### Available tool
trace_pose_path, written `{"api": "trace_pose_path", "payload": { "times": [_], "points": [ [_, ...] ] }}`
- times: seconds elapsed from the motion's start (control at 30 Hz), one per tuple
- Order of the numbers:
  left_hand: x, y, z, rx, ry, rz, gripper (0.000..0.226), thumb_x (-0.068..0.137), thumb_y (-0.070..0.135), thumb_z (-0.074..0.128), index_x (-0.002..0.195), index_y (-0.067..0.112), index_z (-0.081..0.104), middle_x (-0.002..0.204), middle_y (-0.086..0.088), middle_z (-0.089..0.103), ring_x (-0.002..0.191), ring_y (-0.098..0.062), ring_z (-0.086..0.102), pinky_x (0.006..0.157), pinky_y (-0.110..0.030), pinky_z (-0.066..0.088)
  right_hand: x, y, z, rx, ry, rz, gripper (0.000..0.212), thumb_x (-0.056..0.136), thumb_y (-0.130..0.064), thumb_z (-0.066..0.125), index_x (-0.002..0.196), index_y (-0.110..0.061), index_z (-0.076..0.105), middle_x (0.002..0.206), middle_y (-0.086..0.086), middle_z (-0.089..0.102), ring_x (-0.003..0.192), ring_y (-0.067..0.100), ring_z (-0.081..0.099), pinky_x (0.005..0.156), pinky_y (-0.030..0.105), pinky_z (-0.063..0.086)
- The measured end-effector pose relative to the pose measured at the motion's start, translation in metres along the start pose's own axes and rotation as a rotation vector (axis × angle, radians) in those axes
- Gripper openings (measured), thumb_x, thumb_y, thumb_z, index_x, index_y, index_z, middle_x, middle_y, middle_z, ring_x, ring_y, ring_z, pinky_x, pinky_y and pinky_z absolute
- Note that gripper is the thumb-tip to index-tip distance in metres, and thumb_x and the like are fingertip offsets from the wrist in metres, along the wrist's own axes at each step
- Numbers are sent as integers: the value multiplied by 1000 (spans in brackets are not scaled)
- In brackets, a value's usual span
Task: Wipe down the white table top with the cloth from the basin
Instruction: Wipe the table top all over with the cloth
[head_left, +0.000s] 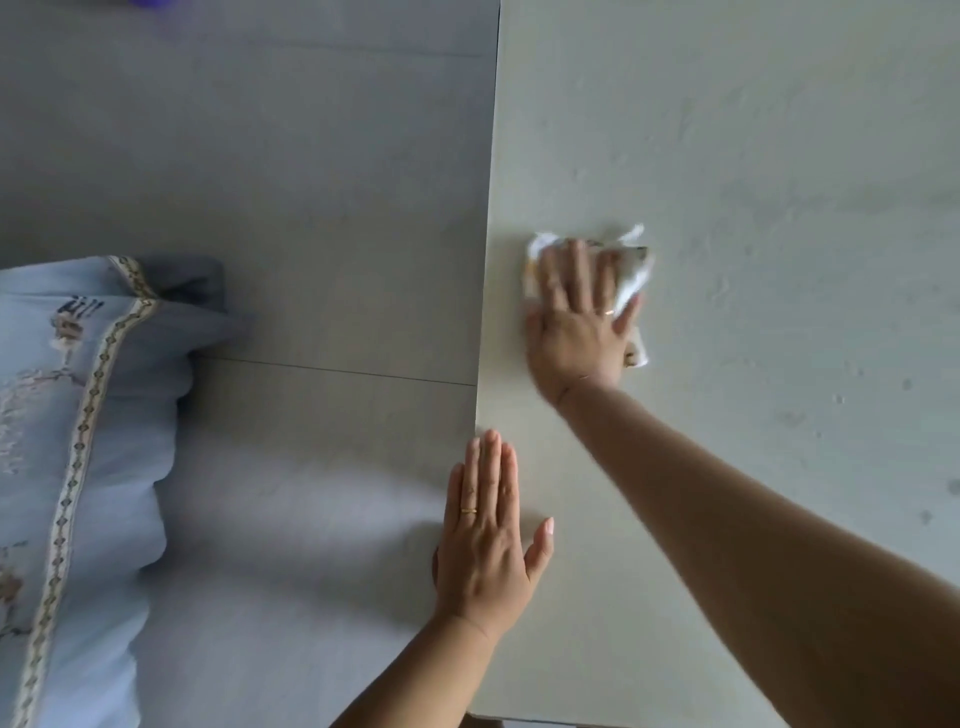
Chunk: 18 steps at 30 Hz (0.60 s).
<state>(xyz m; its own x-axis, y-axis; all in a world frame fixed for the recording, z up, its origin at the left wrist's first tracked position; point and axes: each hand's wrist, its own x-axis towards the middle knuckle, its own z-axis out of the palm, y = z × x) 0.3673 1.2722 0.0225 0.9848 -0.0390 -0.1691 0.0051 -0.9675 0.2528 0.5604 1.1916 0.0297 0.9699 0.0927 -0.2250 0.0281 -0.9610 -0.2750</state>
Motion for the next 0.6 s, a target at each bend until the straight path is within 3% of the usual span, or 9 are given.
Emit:
{"api": "trace_pose_path", "payload": {
  "times": [0.13, 0.2, 0.33, 0.4, 0.5, 0.6],
  "points": [
    [32, 2, -9, -28, 23, 52, 65, 91, 42, 40, 138, -3, 42, 146, -21, 38, 137, -33, 34, 113, -43, 24, -19, -11, 4, -161, -132, -609, 52, 99, -38, 28, 149, -30, 17, 158, -8, 11, 146, 23, 2, 116, 50, -4],
    [52, 4, -14, -36, 29, 86, 65, 92, 42, 38, 140, -2, 39, 148, -19, 35, 139, -31, 32, 115, -42, 26, 7, 11, -3, -167, -90, -572, 53, 99, -38, 31, 149, -29, 15, 158, -7, 11, 146, 20, 4, 117, 49, 0],
    [97, 8, -21, -67, 50, 56, 67, 93, 44, 33, 144, -1, 32, 152, -17, 28, 142, -31, 25, 116, -44, 23, 60, 37, -19, 15, 13, 37, 55, 99, -42, 22, 150, -33, 3, 159, -6, -4, 145, 14, -9, 116, 46, -9],
    [121, 9, -23, -64, 70, 29, 69, 92, 44, 33, 144, -1, 31, 152, -19, 29, 142, -32, 25, 116, -43, 18, 61, 17, -14, 34, 40, 144, 56, 99, -41, 22, 150, -32, 2, 159, -5, -6, 145, 18, -10, 115, 47, -12],
    [145, 9, -23, -54, 95, -20, 71, 90, 43, 36, 144, -2, 30, 149, -21, 32, 141, -33, 27, 117, -43, 17, 49, -1, -9, -10, -24, -151, 55, 99, -37, 25, 150, -32, 6, 159, -6, -4, 146, 20, -9, 114, 46, -13],
    [146, 9, -18, -28, 125, -28, 69, 92, 43, 37, 145, -2, 29, 151, -19, 31, 142, -32, 25, 117, -41, 16, 67, 35, -27, -119, -67, -436, 51, 101, -41, 22, 150, -34, 10, 159, -8, 3, 146, 16, -3, 117, 43, -4]
  ]
}}
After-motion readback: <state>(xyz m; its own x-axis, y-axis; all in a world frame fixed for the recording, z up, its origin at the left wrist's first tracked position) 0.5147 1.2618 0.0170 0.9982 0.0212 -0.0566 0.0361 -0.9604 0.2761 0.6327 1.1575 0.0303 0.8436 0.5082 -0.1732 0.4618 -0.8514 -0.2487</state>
